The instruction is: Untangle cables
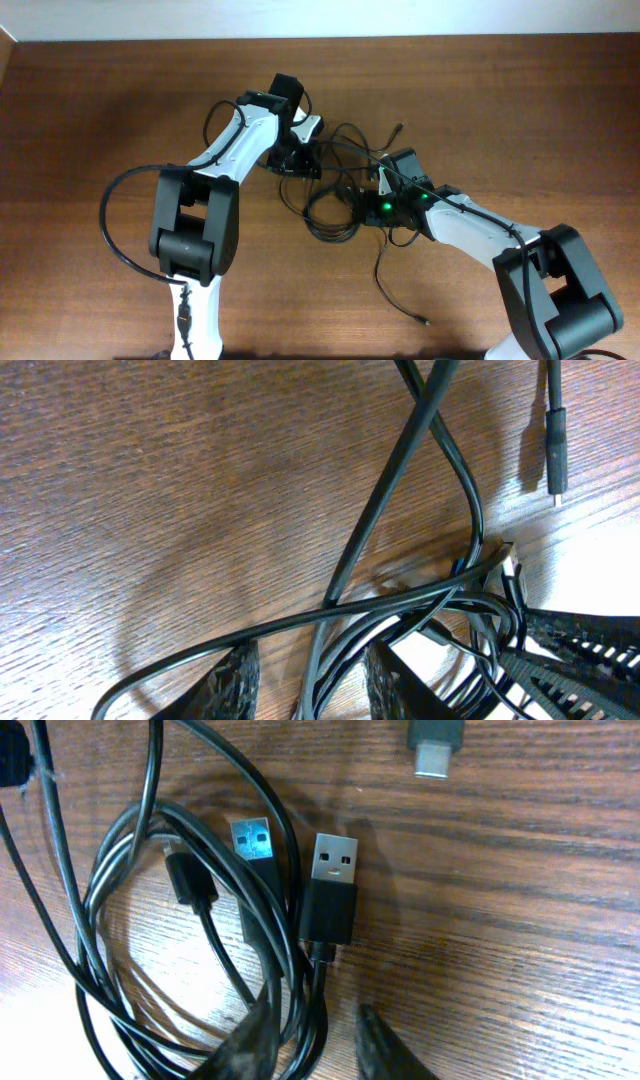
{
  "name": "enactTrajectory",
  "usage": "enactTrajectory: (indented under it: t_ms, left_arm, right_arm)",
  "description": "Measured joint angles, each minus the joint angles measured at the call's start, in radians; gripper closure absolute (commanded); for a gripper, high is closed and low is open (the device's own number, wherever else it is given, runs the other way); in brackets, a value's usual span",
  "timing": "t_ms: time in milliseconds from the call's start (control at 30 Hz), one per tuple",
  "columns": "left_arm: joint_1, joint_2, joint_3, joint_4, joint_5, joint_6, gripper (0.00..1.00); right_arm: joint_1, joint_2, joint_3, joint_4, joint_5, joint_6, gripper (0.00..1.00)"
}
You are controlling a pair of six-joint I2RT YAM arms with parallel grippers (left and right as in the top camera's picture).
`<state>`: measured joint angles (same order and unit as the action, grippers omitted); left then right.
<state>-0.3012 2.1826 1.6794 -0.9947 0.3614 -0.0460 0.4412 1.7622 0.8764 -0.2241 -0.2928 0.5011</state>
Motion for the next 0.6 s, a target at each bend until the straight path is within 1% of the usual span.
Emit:
enactTrajectory:
  t_ms: [33, 67, 100, 133, 167, 200, 267, 400, 433, 467, 500, 533, 567, 600]
  left_arm:
    - [0.0, 0.0, 0.0, 0.001, 0.0, 0.0, 0.58]
    - [0.0, 0.0, 0.0, 0.003, 0.0, 0.0, 0.47]
    - [0.0, 0.0, 0.0, 0.005, 0.0, -0.001, 0.43]
    - [0.0, 0.0, 0.0, 0.006, 0.0, 0.0, 0.43]
    - [-0.001, 0.0, 0.0, 0.008, 0.0, -0.001, 0.45]
    - [-0.001, 0.0, 0.0, 0.01, 0.0, 0.0, 0.46]
    - [-0.01, 0.0, 0.0, 0.012, 0.0, 0.0, 0.46]
    - [-0.047, 0.0, 0.0, 0.022, 0.0, 0.0, 0.45]
    - [-0.056, 0.0, 0.0, 0.026, 0.0, 0.0, 0.46]
    - [-0.061, 0.0, 0.0, 0.027, 0.0, 0.0, 0.49]
    - [-0.066, 0.0, 0.0, 0.03, -0.005, 0.0, 0.64]
    - [-0.068, 0.0, 0.0, 0.03, -0.013, 0.0, 0.72]
    - [-0.068, 0.0, 0.0, 0.03, -0.025, 0.0, 0.75]
    - [-0.068, 0.0, 0.0, 0.03, -0.034, 0.001, 0.75]
  right_arm:
    - [0.0, 0.0, 0.0, 0.0, 0.0, 0.001, 0.74]
    - [0.0, 0.0, 0.0, 0.0, 0.0, 0.001, 0.73]
    - [0.0, 0.0, 0.0, 0.0, 0.0, 0.001, 0.74]
    - [0.0, 0.0, 0.0, 0.0, 0.007, 0.001, 0.74]
    - [0.0, 0.0, 0.0, 0.0, 0.022, 0.002, 0.74]
    - [0.0, 0.0, 0.0, 0.0, 0.034, 0.0, 0.75]
    - [0.0, 0.001, 0.0, 0.004, 0.05, 0.001, 0.85]
    - [0.0, 0.001, 0.0, 0.049, 0.072, 0.001, 0.85]
    - [0.0, 0.001, 0.0, 0.051, 0.075, 0.001, 0.85]
    - [0.0, 0.001, 0.0, 0.053, 0.076, 0.0, 0.85]
    - [0.0, 0.001, 0.0, 0.052, 0.076, -0.005, 0.86]
    - [0.0, 0.001, 0.0, 0.053, 0.076, -0.011, 0.86]
    - [0.0, 0.001, 0.0, 0.053, 0.076, -0.015, 0.85]
    - [0.0, 0.001, 0.0, 0.052, 0.076, -0.016, 0.85]
